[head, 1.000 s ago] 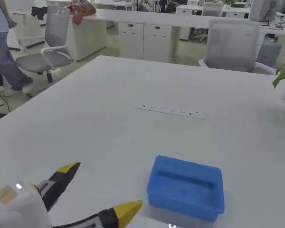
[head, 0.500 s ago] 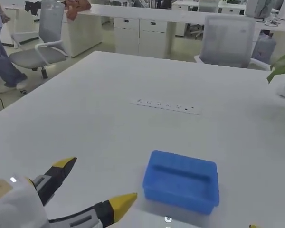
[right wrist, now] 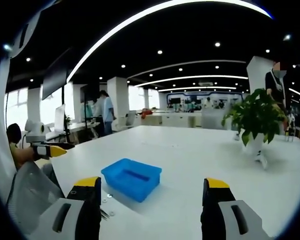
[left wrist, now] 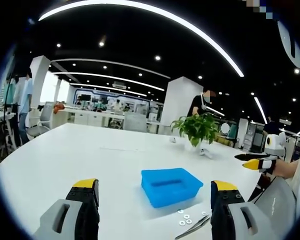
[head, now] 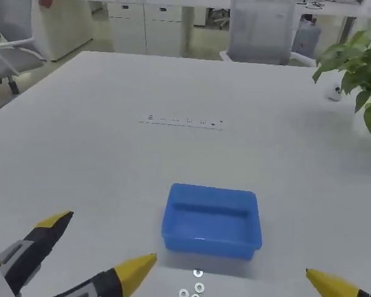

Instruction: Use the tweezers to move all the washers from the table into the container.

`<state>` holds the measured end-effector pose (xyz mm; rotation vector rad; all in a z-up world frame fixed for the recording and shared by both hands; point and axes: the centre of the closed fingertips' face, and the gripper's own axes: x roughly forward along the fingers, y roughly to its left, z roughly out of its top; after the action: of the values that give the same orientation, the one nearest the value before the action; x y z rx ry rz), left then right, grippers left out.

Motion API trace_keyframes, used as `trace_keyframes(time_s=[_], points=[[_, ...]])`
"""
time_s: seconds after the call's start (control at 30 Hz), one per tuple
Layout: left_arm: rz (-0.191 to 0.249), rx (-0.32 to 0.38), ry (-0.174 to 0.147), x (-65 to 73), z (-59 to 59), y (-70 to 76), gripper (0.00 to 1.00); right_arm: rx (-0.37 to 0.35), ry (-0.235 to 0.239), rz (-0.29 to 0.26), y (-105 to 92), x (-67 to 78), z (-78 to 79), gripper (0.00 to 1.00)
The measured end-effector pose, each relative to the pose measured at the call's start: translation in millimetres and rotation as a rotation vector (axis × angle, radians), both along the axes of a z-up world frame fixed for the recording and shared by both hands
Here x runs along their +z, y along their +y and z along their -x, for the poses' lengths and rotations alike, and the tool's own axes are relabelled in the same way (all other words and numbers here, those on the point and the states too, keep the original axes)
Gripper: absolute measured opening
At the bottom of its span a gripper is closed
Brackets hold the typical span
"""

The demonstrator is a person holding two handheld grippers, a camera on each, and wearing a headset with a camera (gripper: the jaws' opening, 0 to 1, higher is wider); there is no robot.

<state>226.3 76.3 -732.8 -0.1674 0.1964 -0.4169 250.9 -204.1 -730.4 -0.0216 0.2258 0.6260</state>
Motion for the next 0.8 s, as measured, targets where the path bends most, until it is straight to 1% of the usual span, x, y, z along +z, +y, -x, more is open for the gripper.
trace_keyframes(time_s=[0.07,0.1,0.13,0.17,0.2,0.23,0.27,0.3,0.33,0.37,0.4,0.43,0.5,0.53,0.57,0.6,0.63,0.67,0.7,0.73,0.77,0.8], points=[[-0.014,-0.018,0.031,-4.9,0.5,-2.2,0.94,-0.006,-0.004,0.002,-1.3,0.6,-0.6,0.82],[-0.030,-0.040,0.065,-10.6,2.3,-4.8,0.94,-0.012,0.001,0.002,-2.2,0.5,-1.0,0.82],[-0.035,-0.048,0.073,-12.0,2.6,-5.6,0.93,-0.017,0.005,0.011,-3.5,-0.4,-1.3,0.82],[-0.066,-0.079,0.105,-18.2,4.2,-8.6,0.93,-0.016,0.009,0.025,-4.2,-1.9,-1.4,0.82],[-0.076,-0.101,0.138,-24.6,5.7,-9.1,0.91,-0.016,0.034,0.044,-5.0,-6.5,-0.7,0.82],[-0.086,-0.147,0.191,-32.4,9.5,-13.8,0.89,-0.017,0.058,0.075,-6.2,-12.2,-0.5,0.81],[-0.092,-0.180,0.220,-36.7,12.0,-17.7,0.86,-0.009,0.064,0.106,-6.5,-15.3,0.0,0.80],[-0.144,-0.234,0.277,-47.1,16.1,-19.9,0.82,0.009,0.076,0.141,-4.6,-19.5,1.2,0.79],[-0.165,-0.263,0.306,-52.7,17.7,-21.8,0.79,0.006,0.112,0.158,-5.2,-25.1,2.8,0.77],[-0.185,-0.323,0.343,-59.6,21.3,-27.2,0.76,0.028,0.138,0.172,-1.1,-29.0,5.5,0.76],[-0.193,-0.354,0.358,-62.9,22.3,-30.4,0.72,0.043,0.152,0.184,0.8,-31.1,7.1,0.74],[-0.207,-0.399,0.384,-68.7,24.4,-34.4,0.65,0.043,0.157,0.200,1.6,-31.6,6.7,0.71],[-0.216,-0.472,0.427,-76.5,28.9,-41.3,0.55,0.047,0.167,0.212,2.9,-31.7,6.8,0.67],[-0.237,-0.514,0.460,-82.9,31.3,-44.0,0.50,0.039,0.190,0.220,1.4,-33.6,6.2,0.64],[-0.263,-0.535,0.471,-87.0,31.1,-44.2,0.45,0.031,0.213,0.211,1.7,-34.6,6.8,0.60],[-0.300,-0.564,0.456,-90.3,28.0,-46.1,0.40,0.053,0.214,0.185,7.3,-32.0,7.4,0.57],[-0.315,-0.583,0.462,-92.6,28.1,-47.7,0.36,0.062,0.215,0.172,10.5,-30.4,7.7,0.52],[-0.334,-0.613,0.466,-95.4,27.7,-51.0,0.33,0.061,0.221,0.179,12.2,-30.8,7.5,0.48],[-0.347,-0.629,0.470,-97.7,27.1,-52.9,0.31,0.068,0.222,0.187,14.5,-30.9,8.8,0.42],[-0.359,-0.651,0.477,-100.1,27.7,-55.4,0.29,0.086,0.216,0.196,17.9,-30.5,10.4,0.39],[-0.385,-0.682,0.485,-104.0,28.0,-57.8,0.27,0.105,0.219,0.213,21.9,-31.4,12.6,0.37],[-0.407,-0.694,0.482,-106.1,27.3,-58.8,0.25,0.107,0.221,0.220,22.7,-32.0,13.1,0.34]])
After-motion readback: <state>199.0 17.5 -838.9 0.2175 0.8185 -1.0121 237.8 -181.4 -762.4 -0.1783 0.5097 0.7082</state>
